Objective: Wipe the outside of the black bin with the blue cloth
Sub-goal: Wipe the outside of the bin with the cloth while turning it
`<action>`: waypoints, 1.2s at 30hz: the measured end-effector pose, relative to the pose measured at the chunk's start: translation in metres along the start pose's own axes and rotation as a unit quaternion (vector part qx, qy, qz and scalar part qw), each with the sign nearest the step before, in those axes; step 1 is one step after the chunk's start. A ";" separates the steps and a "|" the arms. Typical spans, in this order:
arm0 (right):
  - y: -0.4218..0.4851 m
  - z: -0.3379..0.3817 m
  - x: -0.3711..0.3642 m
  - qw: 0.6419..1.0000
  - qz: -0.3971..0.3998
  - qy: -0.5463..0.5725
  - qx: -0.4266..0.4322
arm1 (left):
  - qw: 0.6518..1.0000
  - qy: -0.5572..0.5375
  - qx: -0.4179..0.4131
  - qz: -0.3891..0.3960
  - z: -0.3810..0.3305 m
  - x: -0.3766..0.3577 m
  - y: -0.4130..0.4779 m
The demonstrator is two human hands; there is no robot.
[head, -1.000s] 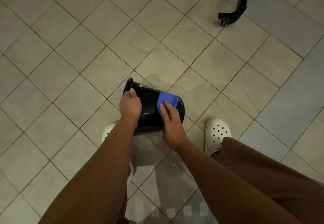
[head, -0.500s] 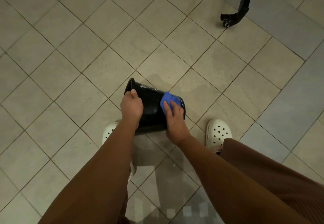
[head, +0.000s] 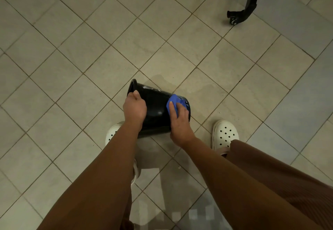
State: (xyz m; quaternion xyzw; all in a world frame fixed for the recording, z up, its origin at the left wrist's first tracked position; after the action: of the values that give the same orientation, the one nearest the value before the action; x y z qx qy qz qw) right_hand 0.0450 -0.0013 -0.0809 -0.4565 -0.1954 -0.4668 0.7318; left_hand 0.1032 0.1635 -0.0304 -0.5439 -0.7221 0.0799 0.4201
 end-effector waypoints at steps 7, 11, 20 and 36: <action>0.019 -0.018 0.010 1.000 0.006 -0.006 -0.021 | 1.000 0.011 -0.018 0.000 -0.002 -0.002 -0.003; 0.010 -0.036 0.004 0.995 0.013 0.032 -0.095 | 0.999 0.033 -0.032 -0.003 -0.009 -0.003 -0.003; 0.021 -0.031 0.009 0.997 0.012 0.014 -0.079 | 0.999 0.034 -0.039 0.005 -0.009 -0.004 -0.003; 0.005 -0.017 0.003 0.995 -0.016 -0.015 -0.096 | 0.999 0.040 -0.015 -0.019 -0.003 0.002 0.000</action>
State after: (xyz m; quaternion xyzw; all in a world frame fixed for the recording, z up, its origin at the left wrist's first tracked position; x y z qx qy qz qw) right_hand 0.0481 -0.0169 -0.0894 -0.5284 -0.1679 -0.4877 0.6743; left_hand 0.1056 0.1638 -0.0276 -0.5394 -0.7157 0.0394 0.4419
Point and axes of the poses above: each hand's wrist, its own y-axis towards the middle knuckle, its own x-axis out of the back of the hand, z = x × y, the point moved 10 cm from there along y, towards the middle knuckle, and after that the axes turned 3 degrees about z, right-handed, at the moved point
